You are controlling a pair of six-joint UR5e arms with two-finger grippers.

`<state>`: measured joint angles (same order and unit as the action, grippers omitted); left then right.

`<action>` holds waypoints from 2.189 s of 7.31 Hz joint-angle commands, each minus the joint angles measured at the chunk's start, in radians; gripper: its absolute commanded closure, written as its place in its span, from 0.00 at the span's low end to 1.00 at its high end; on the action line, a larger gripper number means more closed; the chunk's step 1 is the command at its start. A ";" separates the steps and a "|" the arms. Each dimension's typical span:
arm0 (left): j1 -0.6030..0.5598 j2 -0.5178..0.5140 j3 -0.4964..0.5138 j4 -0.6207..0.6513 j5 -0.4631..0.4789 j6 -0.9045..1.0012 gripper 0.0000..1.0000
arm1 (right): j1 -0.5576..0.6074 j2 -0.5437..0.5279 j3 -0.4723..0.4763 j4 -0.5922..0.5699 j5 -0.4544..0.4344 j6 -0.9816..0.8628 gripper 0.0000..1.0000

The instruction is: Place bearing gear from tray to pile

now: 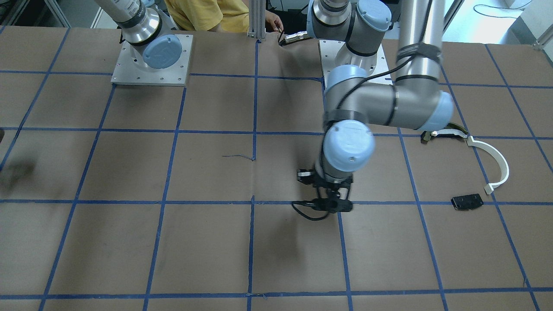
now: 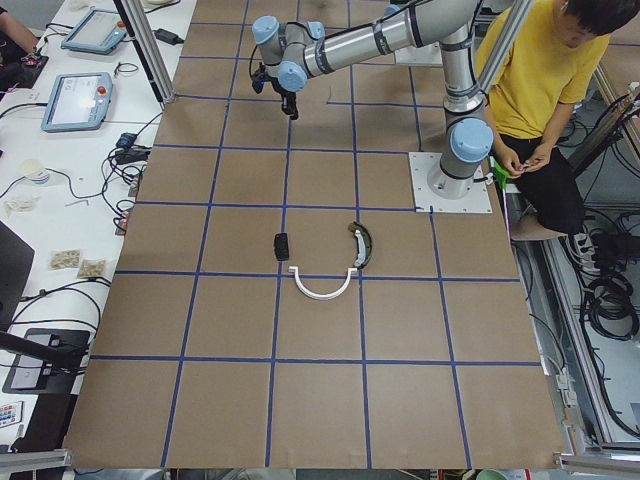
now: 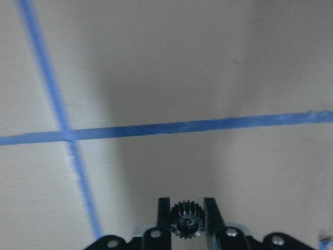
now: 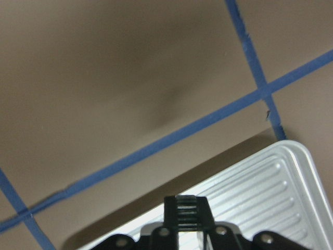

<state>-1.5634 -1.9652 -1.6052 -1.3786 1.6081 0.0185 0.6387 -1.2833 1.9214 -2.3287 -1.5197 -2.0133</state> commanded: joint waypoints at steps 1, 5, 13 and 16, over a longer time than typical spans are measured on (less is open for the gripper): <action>0.239 0.028 0.001 -0.048 0.109 0.258 1.00 | 0.175 -0.126 0.060 0.068 0.013 0.410 1.00; 0.567 0.010 -0.044 -0.019 0.167 0.509 1.00 | 0.780 -0.140 0.085 -0.015 -0.064 1.344 1.00; 0.641 -0.118 -0.099 0.182 0.202 0.601 1.00 | 1.506 0.183 -0.082 -0.118 -0.083 2.523 0.69; 0.641 -0.109 -0.102 0.165 0.223 0.597 0.75 | 1.431 0.153 -0.161 -0.083 -0.068 2.512 0.00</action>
<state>-0.9219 -2.0767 -1.7057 -1.2048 1.8249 0.6168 2.1132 -1.1130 1.8088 -2.4358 -1.5986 0.5069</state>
